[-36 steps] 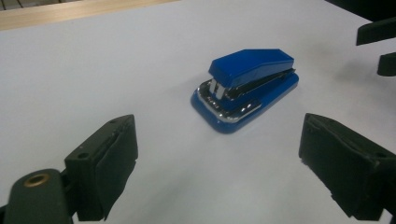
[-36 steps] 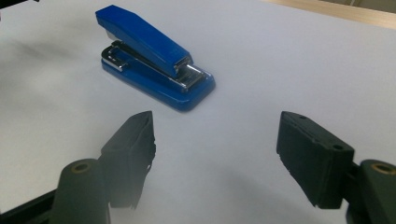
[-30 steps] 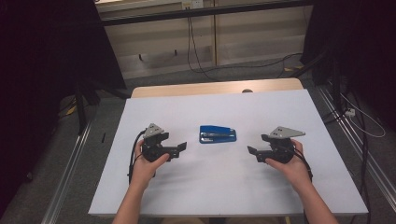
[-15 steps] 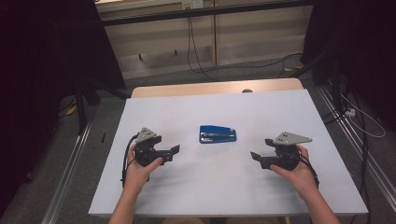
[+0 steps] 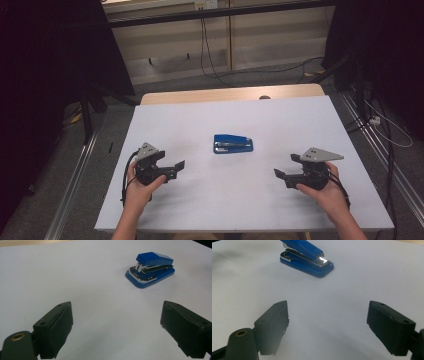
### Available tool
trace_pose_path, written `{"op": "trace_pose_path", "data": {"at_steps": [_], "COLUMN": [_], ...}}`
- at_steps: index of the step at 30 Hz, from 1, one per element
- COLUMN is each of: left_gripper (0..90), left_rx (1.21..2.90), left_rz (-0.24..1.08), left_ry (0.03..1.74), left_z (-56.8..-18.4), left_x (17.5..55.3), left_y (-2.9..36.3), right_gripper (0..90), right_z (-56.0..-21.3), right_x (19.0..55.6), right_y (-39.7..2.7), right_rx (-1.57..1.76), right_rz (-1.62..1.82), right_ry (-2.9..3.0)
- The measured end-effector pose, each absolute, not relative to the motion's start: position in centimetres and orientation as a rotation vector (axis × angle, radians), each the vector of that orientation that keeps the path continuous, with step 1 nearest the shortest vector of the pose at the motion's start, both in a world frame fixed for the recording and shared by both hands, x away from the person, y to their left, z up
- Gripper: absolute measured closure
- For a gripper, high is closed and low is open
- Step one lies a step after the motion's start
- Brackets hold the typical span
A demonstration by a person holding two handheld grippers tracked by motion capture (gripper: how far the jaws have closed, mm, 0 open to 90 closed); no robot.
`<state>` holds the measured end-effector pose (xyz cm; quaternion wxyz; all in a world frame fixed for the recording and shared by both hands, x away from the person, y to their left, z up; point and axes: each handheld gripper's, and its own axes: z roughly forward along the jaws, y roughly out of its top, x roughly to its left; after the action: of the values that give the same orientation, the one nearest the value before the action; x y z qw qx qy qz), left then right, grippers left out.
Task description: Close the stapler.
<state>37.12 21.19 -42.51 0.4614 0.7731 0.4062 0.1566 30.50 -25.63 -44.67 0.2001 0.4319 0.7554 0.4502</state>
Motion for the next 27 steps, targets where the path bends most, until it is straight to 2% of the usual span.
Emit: {"op": "trace_pose_path", "data": {"at_steps": [27], "left_gripper": [9.9], "left_rx": [1.908], "left_rz": [0.42], "left_ry": [1.001], "left_z": [-42.7], "left_x": [35.9], "left_y": [23.3], "right_gripper": [15.4], "right_z": [-44.9], "right_x": [28.3], "right_y": [-26.6], "right_rx": [1.229], "right_rz": [1.26], "right_ry": [2.09]}}
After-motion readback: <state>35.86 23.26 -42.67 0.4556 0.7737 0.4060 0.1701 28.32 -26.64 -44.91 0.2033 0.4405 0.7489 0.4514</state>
